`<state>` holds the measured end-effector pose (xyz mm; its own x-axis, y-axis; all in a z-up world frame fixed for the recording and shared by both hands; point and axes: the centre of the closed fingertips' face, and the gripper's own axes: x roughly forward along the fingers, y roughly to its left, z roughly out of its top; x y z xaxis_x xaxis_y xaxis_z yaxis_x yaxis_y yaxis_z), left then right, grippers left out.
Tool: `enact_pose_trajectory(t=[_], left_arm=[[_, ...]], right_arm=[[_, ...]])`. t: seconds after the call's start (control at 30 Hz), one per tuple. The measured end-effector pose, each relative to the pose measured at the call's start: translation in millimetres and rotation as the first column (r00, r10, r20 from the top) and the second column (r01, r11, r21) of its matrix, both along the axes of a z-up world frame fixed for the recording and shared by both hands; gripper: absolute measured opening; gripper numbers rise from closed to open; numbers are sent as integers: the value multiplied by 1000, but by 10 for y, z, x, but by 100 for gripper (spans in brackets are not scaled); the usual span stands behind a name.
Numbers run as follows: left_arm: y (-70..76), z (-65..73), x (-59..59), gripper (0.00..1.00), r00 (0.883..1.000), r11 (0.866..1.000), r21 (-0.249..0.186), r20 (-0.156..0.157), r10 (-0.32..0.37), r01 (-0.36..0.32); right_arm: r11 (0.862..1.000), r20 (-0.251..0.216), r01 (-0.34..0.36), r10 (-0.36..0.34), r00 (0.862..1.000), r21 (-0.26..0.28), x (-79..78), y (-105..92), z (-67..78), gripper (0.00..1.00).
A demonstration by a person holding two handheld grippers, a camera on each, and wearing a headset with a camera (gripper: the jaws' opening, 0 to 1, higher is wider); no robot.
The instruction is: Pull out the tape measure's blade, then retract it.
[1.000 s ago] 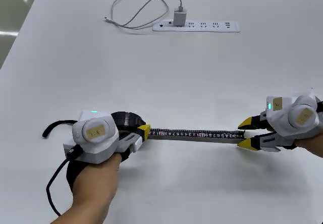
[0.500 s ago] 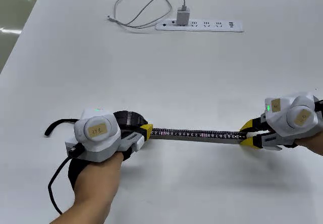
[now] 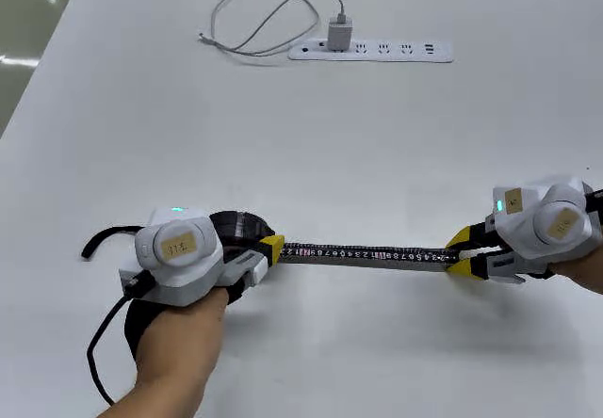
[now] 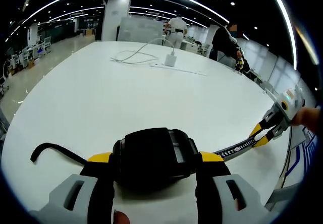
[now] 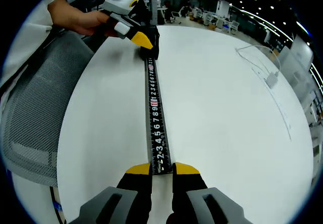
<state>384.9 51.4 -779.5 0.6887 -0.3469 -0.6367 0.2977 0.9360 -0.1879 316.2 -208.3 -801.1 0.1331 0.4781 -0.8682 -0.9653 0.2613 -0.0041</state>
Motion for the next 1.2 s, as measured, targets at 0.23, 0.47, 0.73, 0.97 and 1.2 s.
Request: enact_pose_trajectory(t=[0.23,0.47,0.73,0.97,1.2], left_arm=[[9,-9,2,60,1000,1000,6,-8,-11,11],[8,-9,-11,59,1000,1000,9,-12,-19,19],[4,-6,-19,59,1000,1000,1,-18,-14,15],[5,0,-18,59,1000,1000,-7,-20,-15,14],[12,-1,-12,59,1000,1000,-18,-23,-10,9]], right_arm=[[1000,9,-12,12,1000,-7,-5,7,0,10],[1000,11,-6,6,1000,-4,-4,2,-2,10],[1000,5,3,-3,1000,5,1,23,10,10],[1000,11,-4,4,1000,24,26,113,37,10],[999,14,-4,4,1000,40,57,163,67,10]])
